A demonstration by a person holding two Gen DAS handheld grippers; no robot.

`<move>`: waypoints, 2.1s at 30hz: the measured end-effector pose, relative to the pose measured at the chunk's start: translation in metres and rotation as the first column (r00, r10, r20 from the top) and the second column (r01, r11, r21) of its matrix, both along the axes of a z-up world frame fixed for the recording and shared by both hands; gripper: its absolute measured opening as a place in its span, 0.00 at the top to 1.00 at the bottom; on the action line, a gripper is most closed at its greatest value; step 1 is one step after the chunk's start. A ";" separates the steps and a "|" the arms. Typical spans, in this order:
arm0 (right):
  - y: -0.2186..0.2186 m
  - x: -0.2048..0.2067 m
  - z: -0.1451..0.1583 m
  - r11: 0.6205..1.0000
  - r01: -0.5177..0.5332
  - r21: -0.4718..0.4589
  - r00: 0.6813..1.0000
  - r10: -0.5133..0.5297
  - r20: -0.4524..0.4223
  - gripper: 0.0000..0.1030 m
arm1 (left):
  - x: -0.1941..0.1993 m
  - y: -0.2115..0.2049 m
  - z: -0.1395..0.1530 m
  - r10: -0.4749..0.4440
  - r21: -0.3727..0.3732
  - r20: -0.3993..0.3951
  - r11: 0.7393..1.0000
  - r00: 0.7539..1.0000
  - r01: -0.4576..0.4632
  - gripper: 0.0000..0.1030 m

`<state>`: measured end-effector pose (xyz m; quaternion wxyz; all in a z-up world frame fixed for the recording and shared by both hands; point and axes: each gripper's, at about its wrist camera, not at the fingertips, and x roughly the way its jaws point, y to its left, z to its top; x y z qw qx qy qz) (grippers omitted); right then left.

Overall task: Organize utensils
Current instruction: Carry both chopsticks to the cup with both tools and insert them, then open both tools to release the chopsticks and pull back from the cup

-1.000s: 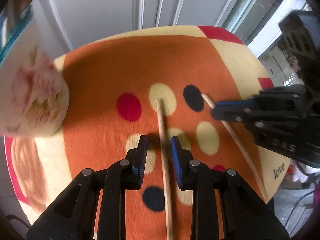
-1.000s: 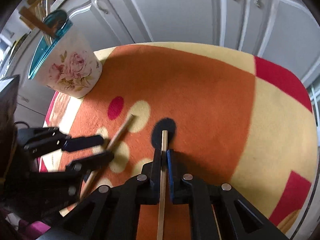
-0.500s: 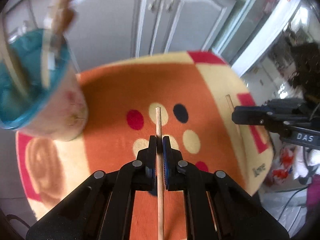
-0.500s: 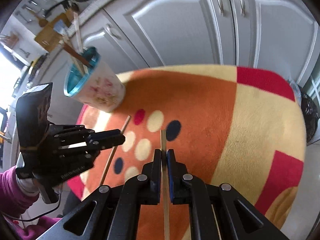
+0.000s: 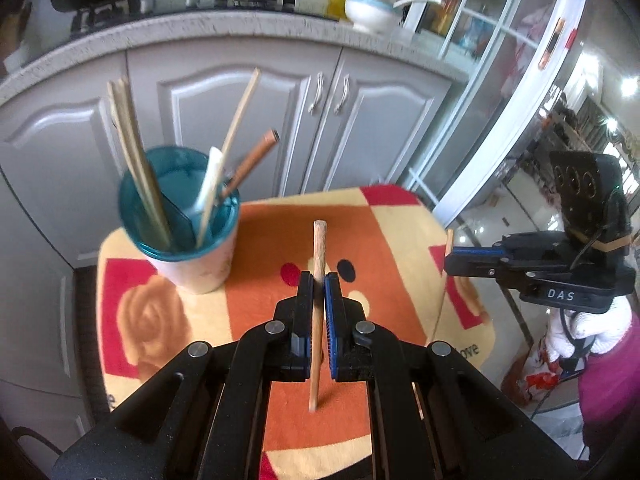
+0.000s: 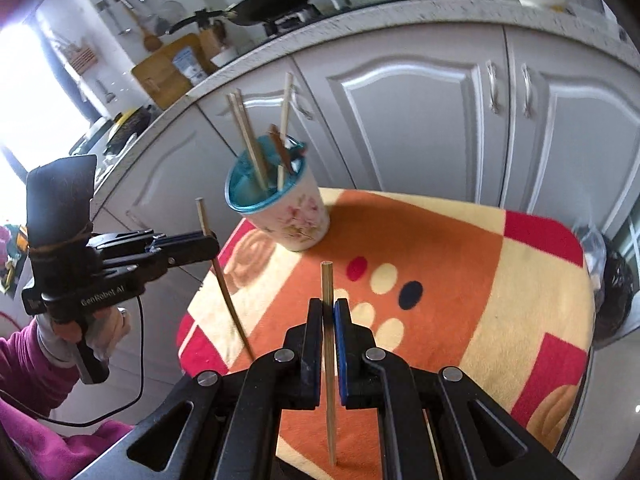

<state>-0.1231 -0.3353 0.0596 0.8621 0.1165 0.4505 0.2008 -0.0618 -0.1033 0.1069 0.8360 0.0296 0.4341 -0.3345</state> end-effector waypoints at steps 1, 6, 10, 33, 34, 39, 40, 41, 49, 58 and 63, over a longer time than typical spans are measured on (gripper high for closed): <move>0.003 -0.002 0.005 1.000 -0.006 -0.004 1.000 0.006 0.011 0.95 | -0.001 0.004 0.006 0.004 -0.006 0.009 1.000 1.000 -0.004 0.96; 0.014 -0.004 0.026 0.999 -0.030 -0.015 0.998 0.030 0.058 0.95 | 0.001 0.025 0.035 0.038 -0.040 0.042 0.999 0.998 -0.036 0.96; 0.026 0.003 0.045 0.998 -0.053 -0.025 0.994 0.055 0.098 0.95 | 0.008 0.042 0.065 0.083 -0.062 0.091 0.995 0.992 -0.077 0.96; 0.108 0.118 0.164 0.990 -0.123 -0.068 0.945 0.137 0.297 0.95 | 0.097 0.082 0.106 0.250 -0.013 0.215 0.967 0.944 -0.253 0.96; 0.110 0.125 0.158 0.990 -0.121 -0.066 0.949 0.135 0.285 0.95 | 0.101 0.081 0.099 0.253 -0.008 0.202 0.967 0.946 -0.256 0.96; 0.114 0.149 0.122 0.991 -0.119 -0.066 0.968 0.130 0.213 0.95 | 0.115 0.075 0.069 0.266 0.019 0.157 0.962 0.951 -0.272 0.96; 0.114 0.152 0.113 0.991 -0.117 -0.071 0.972 0.129 0.198 0.95 | 0.117 0.073 0.064 0.267 0.023 0.148 0.962 0.952 -0.273 0.96; 0.114 0.156 0.104 0.991 -0.118 -0.069 0.975 0.128 0.179 0.95 | 0.119 0.072 0.059 0.267 0.027 0.142 0.961 0.953 -0.274 0.96; 0.111 0.169 0.055 0.991 -0.116 -0.071 0.990 0.122 0.075 0.95 | 0.124 0.059 0.032 0.271 0.055 0.114 0.959 0.956 -0.279 0.96; 0.104 0.174 0.042 0.992 -0.084 -0.099 0.996 0.087 0.030 0.60 | 0.123 0.056 0.034 0.280 0.033 0.101 0.958 0.955 -0.285 0.95; 0.098 0.165 0.053 0.989 -0.069 -0.128 0.996 0.076 0.050 0.57 | 0.118 0.056 0.040 0.285 0.020 0.108 0.957 0.953 -0.288 0.86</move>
